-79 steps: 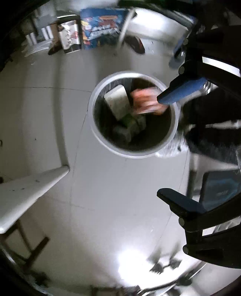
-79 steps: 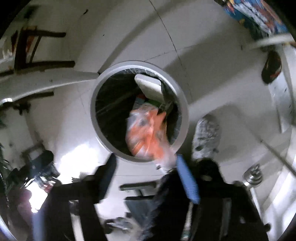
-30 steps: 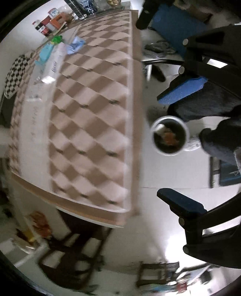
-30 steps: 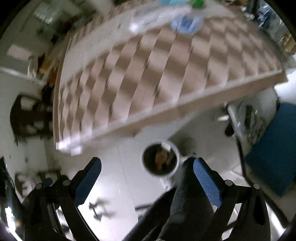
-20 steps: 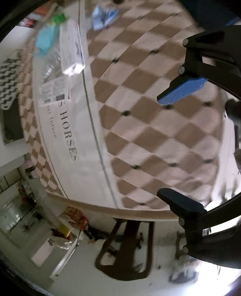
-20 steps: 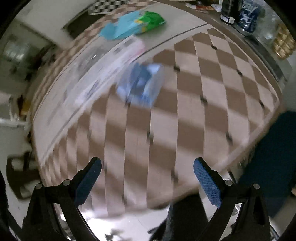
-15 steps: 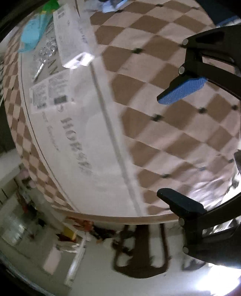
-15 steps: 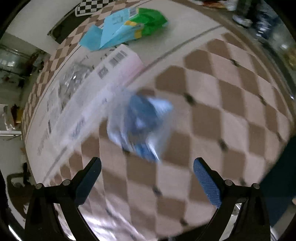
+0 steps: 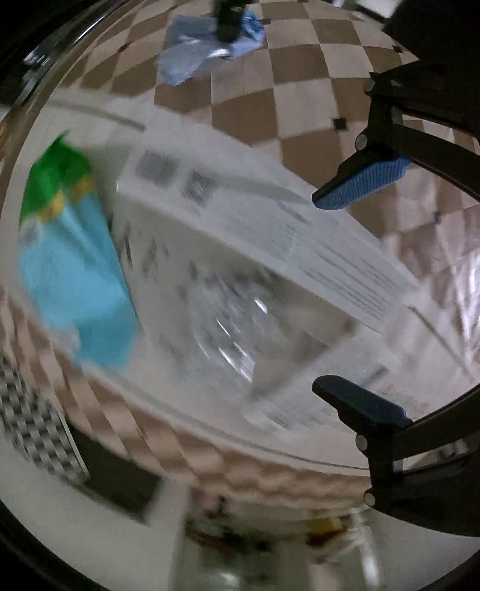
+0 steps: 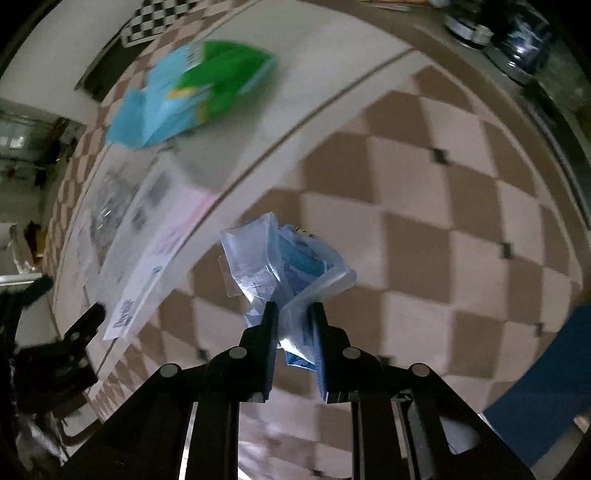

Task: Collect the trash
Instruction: 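Grasp the white toothpaste box with the left tool while the right tool grasps the clear plastic bag, then carry the box and plastic bag over the bin and release both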

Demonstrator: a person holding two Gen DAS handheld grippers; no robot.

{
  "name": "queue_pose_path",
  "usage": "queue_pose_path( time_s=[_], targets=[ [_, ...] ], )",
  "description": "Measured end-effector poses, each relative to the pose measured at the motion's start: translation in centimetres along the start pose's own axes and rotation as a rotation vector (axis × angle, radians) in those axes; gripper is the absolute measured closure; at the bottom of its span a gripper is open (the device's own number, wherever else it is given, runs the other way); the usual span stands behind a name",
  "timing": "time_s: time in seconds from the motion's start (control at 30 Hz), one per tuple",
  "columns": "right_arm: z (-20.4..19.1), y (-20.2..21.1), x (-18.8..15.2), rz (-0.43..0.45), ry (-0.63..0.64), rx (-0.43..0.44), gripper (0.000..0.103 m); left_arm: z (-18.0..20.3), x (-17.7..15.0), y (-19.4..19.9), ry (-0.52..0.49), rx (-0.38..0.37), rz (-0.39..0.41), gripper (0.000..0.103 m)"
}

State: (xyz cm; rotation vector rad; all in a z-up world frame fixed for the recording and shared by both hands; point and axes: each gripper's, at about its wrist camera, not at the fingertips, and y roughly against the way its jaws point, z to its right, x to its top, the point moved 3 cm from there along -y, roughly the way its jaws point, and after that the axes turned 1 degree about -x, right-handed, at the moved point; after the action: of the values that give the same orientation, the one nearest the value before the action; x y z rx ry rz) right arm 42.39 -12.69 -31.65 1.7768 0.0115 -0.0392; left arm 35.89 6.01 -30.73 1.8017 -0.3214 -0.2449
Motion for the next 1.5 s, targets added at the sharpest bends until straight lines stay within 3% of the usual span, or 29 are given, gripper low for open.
queue_pose_path(
  time_s=[0.17,0.27,0.37,0.43,0.57,0.67,0.9,1.1,1.2,1.37,1.5],
  targets=[
    [2.6,0.1,1.2,-0.006,-0.048,-0.018,0.085,2.8,1.6,-1.8,-0.131,-0.06,-0.05,0.027],
    [3.3,0.0,1.8,-0.004,-0.065,-0.021,0.085,3.8,2.0,-2.4,-0.152,-0.077,-0.078,0.045],
    [3.8,-0.1,2.3,-0.009,-0.083,-0.021,0.085,4.0,2.4,-2.2,-0.147,-0.093,-0.08,0.049],
    [4.1,0.0,2.4,-0.012,-0.094,-0.021,0.085,3.5,2.5,-2.0,-0.104,-0.109,-0.096,0.05],
    [4.0,-0.5,2.7,-0.038,-0.111,-0.017,0.082,2.4,1.7,-1.8,0.089,-0.211,-0.143,0.05],
    [4.4,-0.5,2.8,-0.04,-0.107,-0.016,0.082,2.6,1.8,-2.4,0.132,-0.18,-0.143,0.045],
    [4.3,-0.2,2.2,-0.011,-0.075,-0.029,0.087,4.1,1.4,-0.1,0.186,-0.154,-0.075,0.055],
    [2.6,2.3,0.4,0.036,-0.012,-0.001,0.089,3.1,-1.6,5.6,0.343,-0.07,0.037,0.056],
    [1.0,4.5,-1.6,0.077,0.048,0.014,0.09,2.7,-5.1,9.3,0.457,-0.05,0.101,0.056],
    [-2.2,8.4,-6.3,0.15,0.158,0.068,0.095,0.6,-13.3,13.4,0.608,-0.012,0.21,0.056],
    [-4.7,10.3,-12.8,0.202,0.246,0.117,0.097,1.0,-20.8,14.5,0.71,0.003,0.253,0.056]
  ],
)
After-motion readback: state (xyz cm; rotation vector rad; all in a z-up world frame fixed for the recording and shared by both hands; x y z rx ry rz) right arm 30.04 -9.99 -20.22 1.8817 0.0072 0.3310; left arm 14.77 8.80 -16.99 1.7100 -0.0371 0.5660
